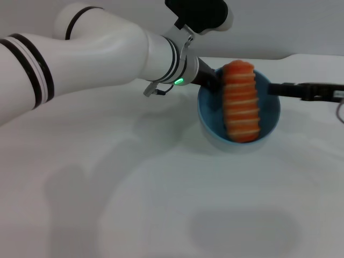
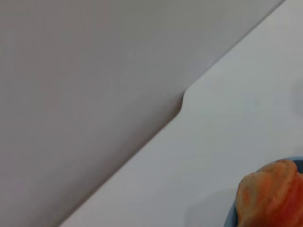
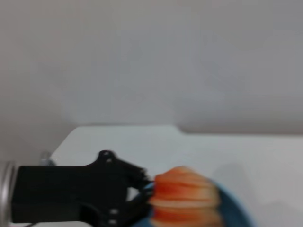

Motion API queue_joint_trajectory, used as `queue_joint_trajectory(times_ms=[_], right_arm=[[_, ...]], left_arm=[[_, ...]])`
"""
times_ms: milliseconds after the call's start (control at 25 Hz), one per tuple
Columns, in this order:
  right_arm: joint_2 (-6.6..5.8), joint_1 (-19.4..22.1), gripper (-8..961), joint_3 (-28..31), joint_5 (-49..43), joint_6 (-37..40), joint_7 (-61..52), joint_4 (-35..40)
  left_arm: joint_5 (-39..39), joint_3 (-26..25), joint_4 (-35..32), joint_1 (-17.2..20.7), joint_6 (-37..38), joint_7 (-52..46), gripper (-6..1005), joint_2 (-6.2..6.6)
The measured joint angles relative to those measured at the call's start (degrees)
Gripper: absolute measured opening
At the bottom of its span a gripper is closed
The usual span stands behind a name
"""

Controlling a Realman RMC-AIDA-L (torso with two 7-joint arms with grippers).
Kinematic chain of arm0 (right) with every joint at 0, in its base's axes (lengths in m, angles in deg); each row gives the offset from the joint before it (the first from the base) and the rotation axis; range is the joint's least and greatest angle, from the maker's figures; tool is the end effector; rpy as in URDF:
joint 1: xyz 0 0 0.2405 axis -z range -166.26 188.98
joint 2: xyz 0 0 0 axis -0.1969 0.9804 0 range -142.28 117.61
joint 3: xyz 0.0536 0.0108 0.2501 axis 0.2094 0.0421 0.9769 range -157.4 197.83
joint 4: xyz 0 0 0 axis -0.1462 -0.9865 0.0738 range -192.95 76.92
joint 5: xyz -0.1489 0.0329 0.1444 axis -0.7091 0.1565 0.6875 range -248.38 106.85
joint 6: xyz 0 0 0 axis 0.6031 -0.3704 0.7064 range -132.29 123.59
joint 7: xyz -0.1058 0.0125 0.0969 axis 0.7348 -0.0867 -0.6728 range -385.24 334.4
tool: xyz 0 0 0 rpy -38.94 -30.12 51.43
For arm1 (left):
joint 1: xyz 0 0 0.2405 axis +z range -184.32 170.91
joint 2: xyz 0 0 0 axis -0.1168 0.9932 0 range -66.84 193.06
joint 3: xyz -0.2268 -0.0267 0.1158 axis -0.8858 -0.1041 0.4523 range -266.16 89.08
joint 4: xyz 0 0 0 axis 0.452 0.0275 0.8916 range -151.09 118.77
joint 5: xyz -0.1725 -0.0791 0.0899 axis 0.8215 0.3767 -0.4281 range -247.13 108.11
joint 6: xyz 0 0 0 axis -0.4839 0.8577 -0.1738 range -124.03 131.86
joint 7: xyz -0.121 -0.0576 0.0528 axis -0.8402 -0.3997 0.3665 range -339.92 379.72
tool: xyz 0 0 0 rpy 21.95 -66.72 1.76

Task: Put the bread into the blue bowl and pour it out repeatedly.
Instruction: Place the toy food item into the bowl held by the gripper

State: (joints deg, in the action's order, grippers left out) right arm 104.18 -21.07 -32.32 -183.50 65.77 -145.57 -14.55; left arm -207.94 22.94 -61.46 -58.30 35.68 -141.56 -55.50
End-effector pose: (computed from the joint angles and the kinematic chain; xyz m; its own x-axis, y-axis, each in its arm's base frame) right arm 0.2569 0.3851 0.0138 0.4870 -0.7128 -0.5047 -0.8584 -0.4973 -0.1261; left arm -0.1251 0.4223 -0.1176 0.9044 0.4233 0.0536 0.3725 -0.7222 -0.5828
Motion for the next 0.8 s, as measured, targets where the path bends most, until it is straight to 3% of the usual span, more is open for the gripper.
queue_joint_trajectory(times_ms=[160, 320, 560, 800], right_arm=[[1.17, 3.8, 598, 4.2, 0.3, -0.1, 10.6, 2.9], [1.87, 7.5, 597, 8.3, 4.7, -0.4, 24.2, 0.9], [1.97, 11.8, 597, 15.4, 19.6, -6.5, 50.9, -13.4], [2.06, 12.6, 597, 19.7, 33.4, -8.9, 67.7, -22.5]], left_arm=[[-0.4, 0.1, 0.3, 0.0, -2.4, 0.1, 0, 0.04], [-0.5, -0.1, 0.4, -0.4, -2.9, 0.1, -1, 0.08], [-0.8, 0.2, 1.3, -1.8, -6.1, 1.1, -1, 0.21], [-0.9, 1.8, 2.6, -2.9, -9.8, 3.2, 0, 0.01]])
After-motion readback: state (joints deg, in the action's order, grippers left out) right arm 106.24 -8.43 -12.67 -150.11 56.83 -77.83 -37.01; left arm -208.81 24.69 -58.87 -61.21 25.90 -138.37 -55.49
